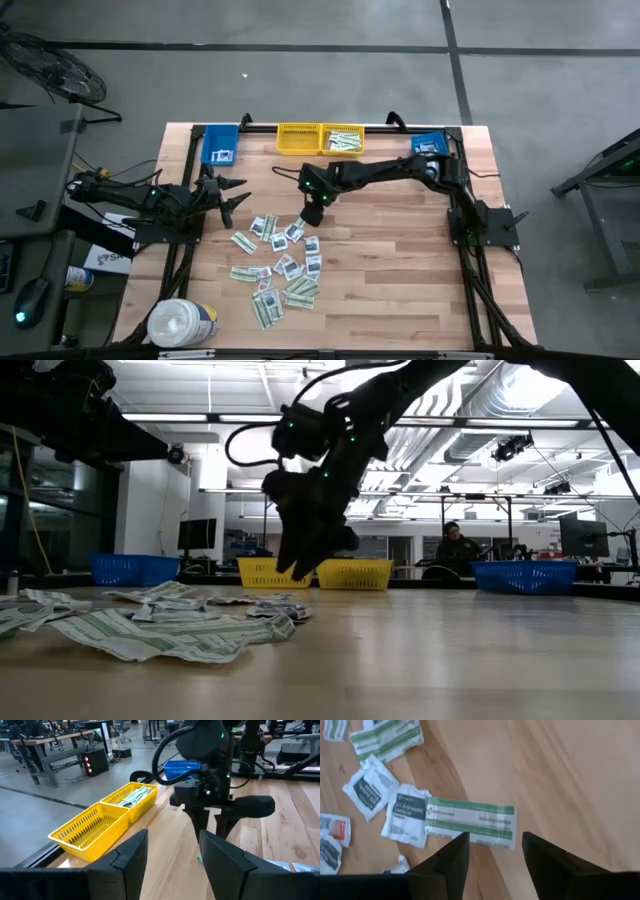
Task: Pick & Place First Aid Supplies
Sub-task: Put the green bandage pack into the right yellow bin
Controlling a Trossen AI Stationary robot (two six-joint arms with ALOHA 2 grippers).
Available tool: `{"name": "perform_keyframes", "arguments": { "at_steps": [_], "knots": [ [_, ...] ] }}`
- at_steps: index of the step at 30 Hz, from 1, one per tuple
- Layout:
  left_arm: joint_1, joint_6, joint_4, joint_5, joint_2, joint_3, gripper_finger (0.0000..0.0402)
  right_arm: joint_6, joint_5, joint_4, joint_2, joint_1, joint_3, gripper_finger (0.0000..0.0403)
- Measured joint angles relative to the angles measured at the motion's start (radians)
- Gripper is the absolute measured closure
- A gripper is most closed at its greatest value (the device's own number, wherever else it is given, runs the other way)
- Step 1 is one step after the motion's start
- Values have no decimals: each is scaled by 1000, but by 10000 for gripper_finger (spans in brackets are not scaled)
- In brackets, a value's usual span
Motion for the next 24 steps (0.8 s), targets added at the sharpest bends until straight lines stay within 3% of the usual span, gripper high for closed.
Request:
{"name": "perform_keyframes", "arguments": {
  "at_steps": [8, 24],
  "knots": [
    [0, 0, 0, 0, 0, 0, 225, 14, 9, 42, 17, -4, 1, 226],
    [0, 0, 0, -3, 0, 0, 225, -34, 195, -37, 36, 46, 41, 226]
  ]
}}
